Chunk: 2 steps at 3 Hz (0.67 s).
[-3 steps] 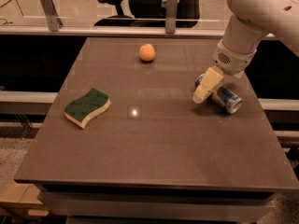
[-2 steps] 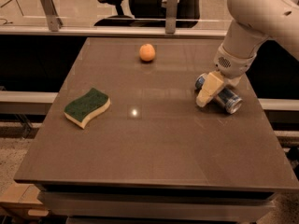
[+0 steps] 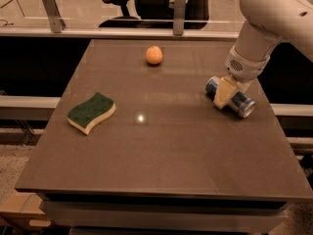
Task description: Move redbull can near sponge
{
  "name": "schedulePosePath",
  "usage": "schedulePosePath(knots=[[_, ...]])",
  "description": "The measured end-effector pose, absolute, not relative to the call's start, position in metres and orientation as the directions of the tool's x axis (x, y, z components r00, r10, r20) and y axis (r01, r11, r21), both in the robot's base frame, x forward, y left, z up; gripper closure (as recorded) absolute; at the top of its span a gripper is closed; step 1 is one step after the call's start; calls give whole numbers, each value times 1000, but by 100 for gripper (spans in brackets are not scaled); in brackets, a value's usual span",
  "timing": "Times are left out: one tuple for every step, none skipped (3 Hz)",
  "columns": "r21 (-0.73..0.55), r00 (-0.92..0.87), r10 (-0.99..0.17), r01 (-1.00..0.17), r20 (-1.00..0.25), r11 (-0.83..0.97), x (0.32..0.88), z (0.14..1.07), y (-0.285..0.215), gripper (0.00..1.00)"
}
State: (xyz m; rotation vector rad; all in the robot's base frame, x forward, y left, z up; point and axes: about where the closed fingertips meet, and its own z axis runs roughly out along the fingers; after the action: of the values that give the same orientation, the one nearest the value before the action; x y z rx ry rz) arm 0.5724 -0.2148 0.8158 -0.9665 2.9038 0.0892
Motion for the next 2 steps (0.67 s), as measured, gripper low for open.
schedulePosePath(knots=[[30, -798, -596, -600, -94, 799, 572, 821, -215, 87], [30, -798, -596, -600, -94, 799, 572, 822, -215, 100]])
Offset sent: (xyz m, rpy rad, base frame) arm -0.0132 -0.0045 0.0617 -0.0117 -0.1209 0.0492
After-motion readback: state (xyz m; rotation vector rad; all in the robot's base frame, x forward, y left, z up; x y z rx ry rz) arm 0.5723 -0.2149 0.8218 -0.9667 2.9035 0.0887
